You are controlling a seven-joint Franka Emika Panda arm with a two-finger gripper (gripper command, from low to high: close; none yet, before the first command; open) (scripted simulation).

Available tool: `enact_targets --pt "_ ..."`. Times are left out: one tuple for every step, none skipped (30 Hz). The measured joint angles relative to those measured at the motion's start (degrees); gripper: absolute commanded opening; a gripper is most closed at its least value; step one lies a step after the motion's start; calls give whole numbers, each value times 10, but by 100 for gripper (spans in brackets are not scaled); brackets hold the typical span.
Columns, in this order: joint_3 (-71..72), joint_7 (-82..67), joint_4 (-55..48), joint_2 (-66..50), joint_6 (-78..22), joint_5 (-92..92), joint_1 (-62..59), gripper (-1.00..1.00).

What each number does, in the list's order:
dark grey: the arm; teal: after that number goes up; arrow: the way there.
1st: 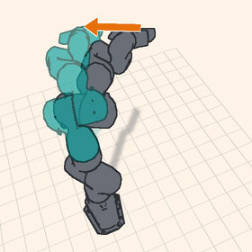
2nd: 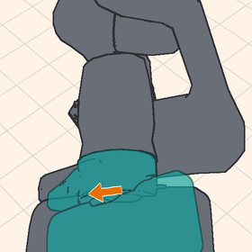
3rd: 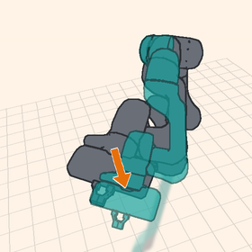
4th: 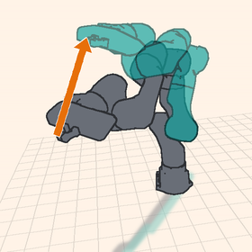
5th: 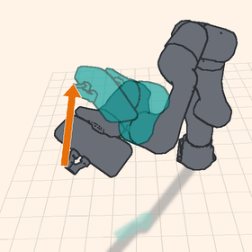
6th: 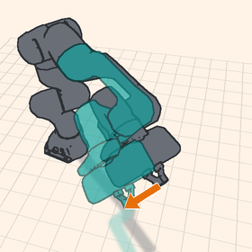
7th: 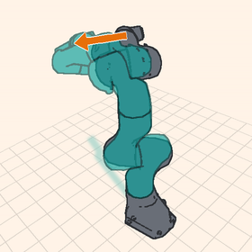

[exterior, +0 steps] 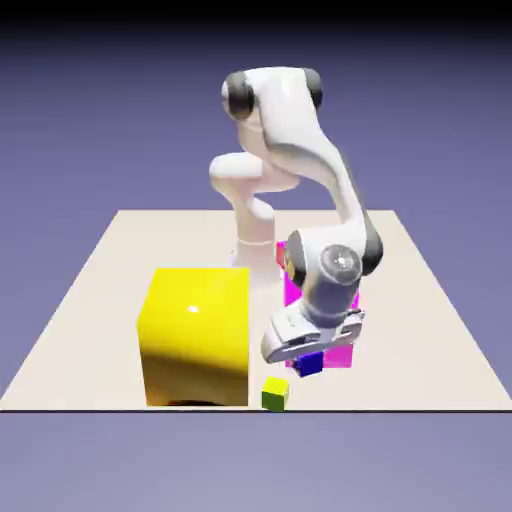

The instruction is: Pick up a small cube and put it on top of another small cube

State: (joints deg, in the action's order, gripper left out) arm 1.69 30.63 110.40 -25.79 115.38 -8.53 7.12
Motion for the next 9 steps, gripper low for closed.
enact_targets --pt "-6 -23 -1 3 -4 -8 -3 -100" --pt "-7 -24 -1 3 -4 -8 -3 -100" --pt "-8 -21 11 -11 21 -11 -4 -100" --pt "-10 -19 22 -24 46 -13 -5 -100" --pt "-12 -17 33 -38 70 -16 -6 -100" --pt "-13 -15 39 -45 84 -18 -7 100" --pt "-13 -14 39 -45 84 -20 -7 100" --pt "-13 -14 39 -45 84 -20 -7 100" --pt "-11 -17 28 -32 59 -17 -6 100"
